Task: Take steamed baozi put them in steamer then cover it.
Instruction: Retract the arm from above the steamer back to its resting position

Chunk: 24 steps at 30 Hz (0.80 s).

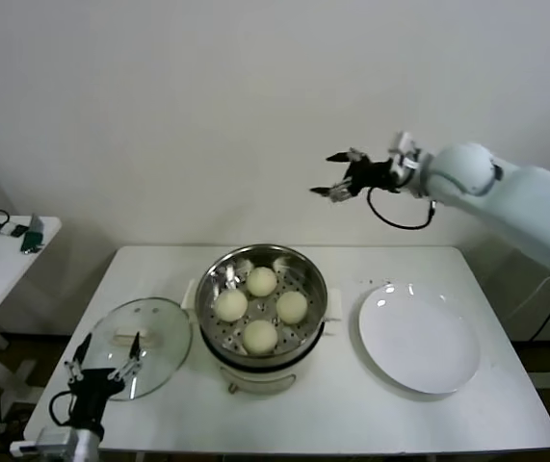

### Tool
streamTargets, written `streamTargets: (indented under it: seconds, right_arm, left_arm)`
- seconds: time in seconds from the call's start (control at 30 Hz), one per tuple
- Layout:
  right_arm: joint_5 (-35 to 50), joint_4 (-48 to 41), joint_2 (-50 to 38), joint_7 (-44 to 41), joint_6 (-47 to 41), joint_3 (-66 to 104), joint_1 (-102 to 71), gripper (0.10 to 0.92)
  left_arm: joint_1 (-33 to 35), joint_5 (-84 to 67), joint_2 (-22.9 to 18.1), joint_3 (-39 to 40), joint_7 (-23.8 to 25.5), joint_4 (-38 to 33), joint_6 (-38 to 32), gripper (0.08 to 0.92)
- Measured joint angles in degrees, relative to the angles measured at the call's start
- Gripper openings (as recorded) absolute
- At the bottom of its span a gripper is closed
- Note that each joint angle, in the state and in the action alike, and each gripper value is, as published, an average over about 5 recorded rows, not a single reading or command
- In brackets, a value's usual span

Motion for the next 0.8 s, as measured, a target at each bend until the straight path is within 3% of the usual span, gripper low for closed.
streamTargets:
  seconds: [0.33, 0.8]
  right_arm:
    - [-4.83, 5.76, -2.54, 2.48, 7.87, 38.34, -38.19, 0.823]
    - [-15.55, 12.51, 11.48, 3.91, 18.47, 77.50, -85.93, 0.823]
  left_arm:
    - [-1.23, 1.28, 1.29, -0.27, -0.45, 0.54, 0.44, 0.823]
    - [-1.82, 6.14, 4.12, -1.28, -0.66, 1.81, -1.20, 0.823]
